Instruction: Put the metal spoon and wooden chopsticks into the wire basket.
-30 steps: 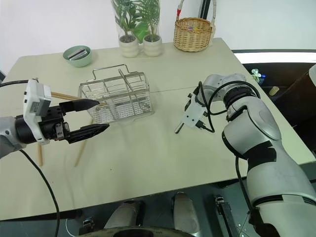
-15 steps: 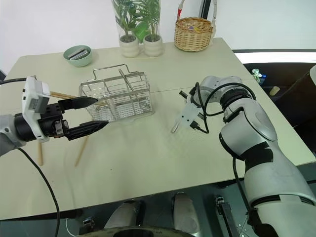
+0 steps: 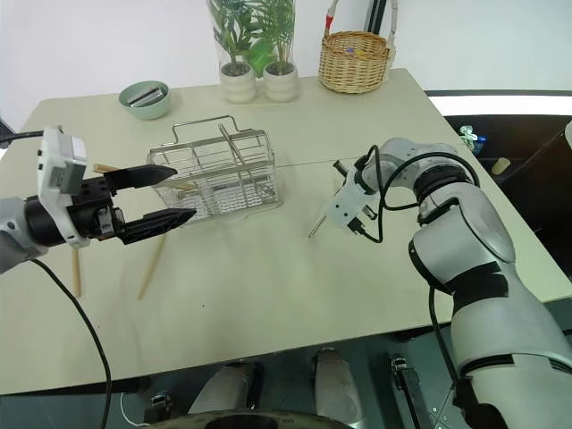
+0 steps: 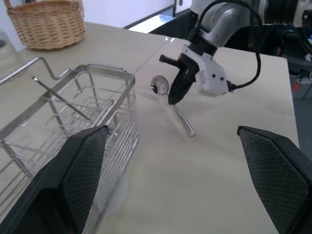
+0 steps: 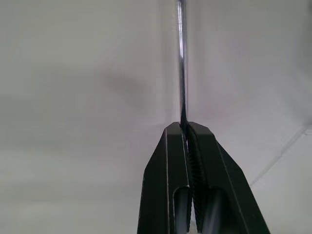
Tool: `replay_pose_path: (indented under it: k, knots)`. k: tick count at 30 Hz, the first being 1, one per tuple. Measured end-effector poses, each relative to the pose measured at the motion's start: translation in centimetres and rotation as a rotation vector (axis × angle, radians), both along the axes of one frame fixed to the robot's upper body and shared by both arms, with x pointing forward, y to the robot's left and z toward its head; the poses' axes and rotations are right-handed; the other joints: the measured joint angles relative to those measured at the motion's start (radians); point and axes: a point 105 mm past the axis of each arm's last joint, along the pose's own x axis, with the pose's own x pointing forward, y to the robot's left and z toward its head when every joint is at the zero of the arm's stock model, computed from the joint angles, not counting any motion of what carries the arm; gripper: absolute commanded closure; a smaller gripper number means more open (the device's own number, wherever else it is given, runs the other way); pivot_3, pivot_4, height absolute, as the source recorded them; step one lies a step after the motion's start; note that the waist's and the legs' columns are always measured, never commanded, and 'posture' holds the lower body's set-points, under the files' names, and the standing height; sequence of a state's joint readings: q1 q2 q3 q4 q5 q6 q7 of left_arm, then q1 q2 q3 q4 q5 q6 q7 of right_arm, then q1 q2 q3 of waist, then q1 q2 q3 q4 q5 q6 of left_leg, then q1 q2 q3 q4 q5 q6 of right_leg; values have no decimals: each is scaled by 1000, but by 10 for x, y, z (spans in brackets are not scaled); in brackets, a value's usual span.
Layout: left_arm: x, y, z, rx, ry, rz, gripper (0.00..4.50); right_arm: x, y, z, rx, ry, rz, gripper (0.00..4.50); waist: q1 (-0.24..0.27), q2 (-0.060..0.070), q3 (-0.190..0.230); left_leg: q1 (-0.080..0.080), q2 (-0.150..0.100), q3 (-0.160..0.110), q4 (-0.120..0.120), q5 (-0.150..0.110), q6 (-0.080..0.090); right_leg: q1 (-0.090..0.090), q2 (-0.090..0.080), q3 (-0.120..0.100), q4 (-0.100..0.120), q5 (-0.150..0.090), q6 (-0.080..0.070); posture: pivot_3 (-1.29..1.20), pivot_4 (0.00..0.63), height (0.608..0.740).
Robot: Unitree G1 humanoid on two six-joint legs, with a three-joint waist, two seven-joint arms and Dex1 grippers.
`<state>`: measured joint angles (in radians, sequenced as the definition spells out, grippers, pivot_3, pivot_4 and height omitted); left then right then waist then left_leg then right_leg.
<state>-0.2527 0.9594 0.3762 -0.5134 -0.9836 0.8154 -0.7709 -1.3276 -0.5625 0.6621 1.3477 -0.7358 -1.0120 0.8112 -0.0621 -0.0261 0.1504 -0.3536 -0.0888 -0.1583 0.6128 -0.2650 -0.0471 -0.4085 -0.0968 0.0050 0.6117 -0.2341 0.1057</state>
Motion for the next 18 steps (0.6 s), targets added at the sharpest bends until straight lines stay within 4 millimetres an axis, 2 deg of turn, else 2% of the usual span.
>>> replay_pose_path:
  k: [2,6,11,15,18]
  knots:
    - [3,3,2,-4,-3,7,0,0,-2,16,106,1,-29,4471,0,0,0,0,0,0,0,0,0,0,0,0,0,0,0,0,150,704]
    - [7,6,8,-14,-20,18,0,2,2,56,433,40,-118,4471,-4,0,0,0,1,0,0,0,0,1,0,0,0,0,0,0,150,704]
    - [6,11,15,-12,-46,35,0,-9,1,120,959,187,-250,4471,9,1,1,-1,1,-1,0,-1,1,-1,-1,0,0,0,0,0,150,704]
    - [7,14,19,-16,-62,43,0,-23,27,180,1360,322,-284,4471,20,2,1,-1,1,-2,0,-1,1,-2,-1,0,0,0,0,0,150,704]
    - [8,14,21,-16,-68,45,0,-32,55,198,1546,468,-316,4471,24,1,0,-2,1,-2,0,-1,1,-2,-1,0,0,0,0,0,150,704]
